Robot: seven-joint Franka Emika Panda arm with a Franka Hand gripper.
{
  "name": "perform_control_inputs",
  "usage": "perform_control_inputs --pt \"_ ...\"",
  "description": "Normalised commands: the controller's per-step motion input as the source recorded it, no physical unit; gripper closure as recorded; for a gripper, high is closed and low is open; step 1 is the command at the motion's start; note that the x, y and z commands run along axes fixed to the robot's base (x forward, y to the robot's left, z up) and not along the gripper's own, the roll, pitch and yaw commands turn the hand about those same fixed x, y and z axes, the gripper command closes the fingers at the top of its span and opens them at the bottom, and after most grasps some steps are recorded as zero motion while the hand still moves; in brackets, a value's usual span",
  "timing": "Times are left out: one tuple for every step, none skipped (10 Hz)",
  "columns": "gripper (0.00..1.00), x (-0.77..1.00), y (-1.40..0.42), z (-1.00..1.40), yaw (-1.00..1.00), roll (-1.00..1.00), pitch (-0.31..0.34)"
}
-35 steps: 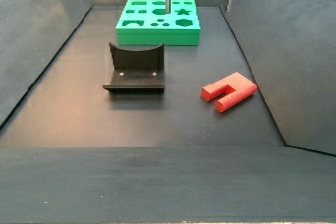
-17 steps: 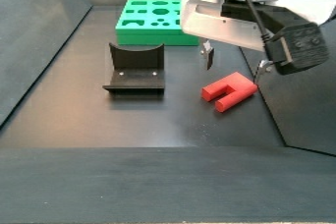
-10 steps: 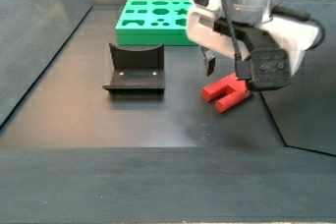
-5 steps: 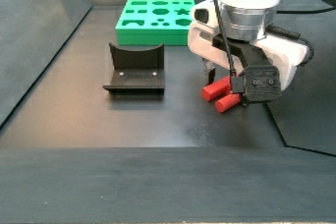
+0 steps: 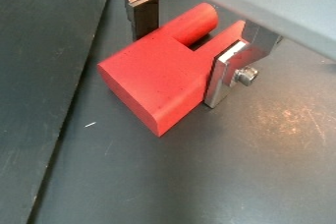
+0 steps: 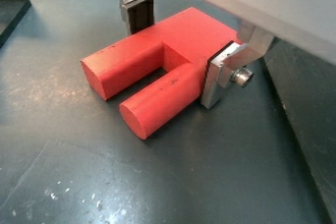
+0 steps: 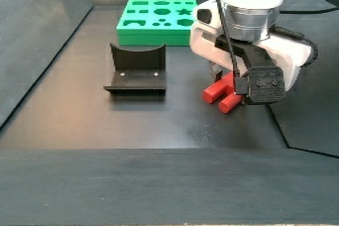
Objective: Pick up the square-circle object. Move up. Place the square-circle object on the fixture. Regrasp the square-circle object. Rotate the square-circle object. Move to above the board. Insert the square-circle object.
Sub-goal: Pick up the square-circle object, then move up.
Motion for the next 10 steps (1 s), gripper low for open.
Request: perform_control_inputs --pt "1.00 0.00 0.00 0.00 0.00 0.00 0.000" --pt "1.00 0.00 0.00 0.00 0.00 0.00 0.000" --pt "1.00 0.00 0.00 0.00 0.00 0.00 0.000" --pt "1.00 0.00 0.00 0.00 0.00 0.00 0.000" --pt "1.00 0.00 0.00 0.00 0.00 0.00 0.000" --pt "1.00 0.00 0.00 0.00 0.00 0.00 0.000" --pt "1.00 0.00 0.00 0.00 0.00 0.00 0.000" --pt "1.00 0.00 0.00 0.00 0.00 0.00 0.000" --pt "1.00 0.00 0.00 0.83 0.00 0.00 0.000" --pt "1.00 0.07 0.00 0.84 0.00 0.02 -0.050"
